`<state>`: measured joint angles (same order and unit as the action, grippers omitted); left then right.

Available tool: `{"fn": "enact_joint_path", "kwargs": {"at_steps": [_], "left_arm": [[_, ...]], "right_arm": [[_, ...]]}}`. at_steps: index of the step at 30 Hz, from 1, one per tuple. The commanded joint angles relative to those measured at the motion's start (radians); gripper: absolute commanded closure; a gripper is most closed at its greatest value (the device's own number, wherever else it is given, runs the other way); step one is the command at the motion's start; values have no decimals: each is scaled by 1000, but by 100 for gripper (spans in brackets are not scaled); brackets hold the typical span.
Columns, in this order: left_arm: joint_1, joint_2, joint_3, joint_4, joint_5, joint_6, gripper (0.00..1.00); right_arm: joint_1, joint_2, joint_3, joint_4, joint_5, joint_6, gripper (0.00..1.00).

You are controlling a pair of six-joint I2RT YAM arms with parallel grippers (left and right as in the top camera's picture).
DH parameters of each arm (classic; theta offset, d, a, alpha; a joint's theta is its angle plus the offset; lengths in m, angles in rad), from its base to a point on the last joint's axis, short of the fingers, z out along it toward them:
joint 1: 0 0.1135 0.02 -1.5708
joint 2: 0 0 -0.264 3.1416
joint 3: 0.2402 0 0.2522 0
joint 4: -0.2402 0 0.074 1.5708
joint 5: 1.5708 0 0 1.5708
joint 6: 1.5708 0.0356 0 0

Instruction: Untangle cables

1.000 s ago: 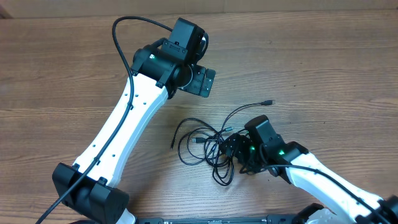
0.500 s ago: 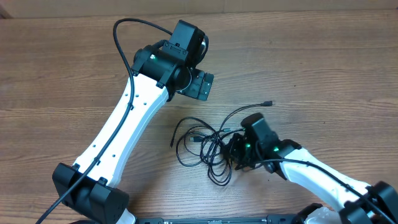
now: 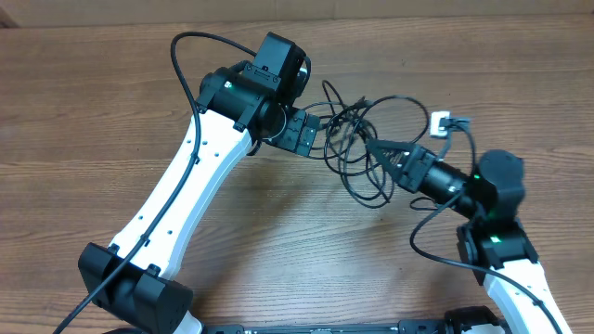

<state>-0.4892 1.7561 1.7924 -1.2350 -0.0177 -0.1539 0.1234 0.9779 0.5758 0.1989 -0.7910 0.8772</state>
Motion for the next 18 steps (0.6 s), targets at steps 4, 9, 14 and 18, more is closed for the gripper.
{"fn": "enact_joint_path", "kwargs": {"at_steps": [4,9,14,18], "left_arm": [[-2,-16,17,-16,69,-4,0],[-2,-16,17,-24,207,-4,0],[-2,-16,17,-18,309,-11,0],[-2,-16,17,-2,360,-43,0]], "right_arm": [[-71,-22,15,13,-79,-19,96],[-76,-22,15,17,-85,-23,96],[-76,-22,15,14,-125,-97,96],[-76,-22,15,8,-128,-124,96]]}}
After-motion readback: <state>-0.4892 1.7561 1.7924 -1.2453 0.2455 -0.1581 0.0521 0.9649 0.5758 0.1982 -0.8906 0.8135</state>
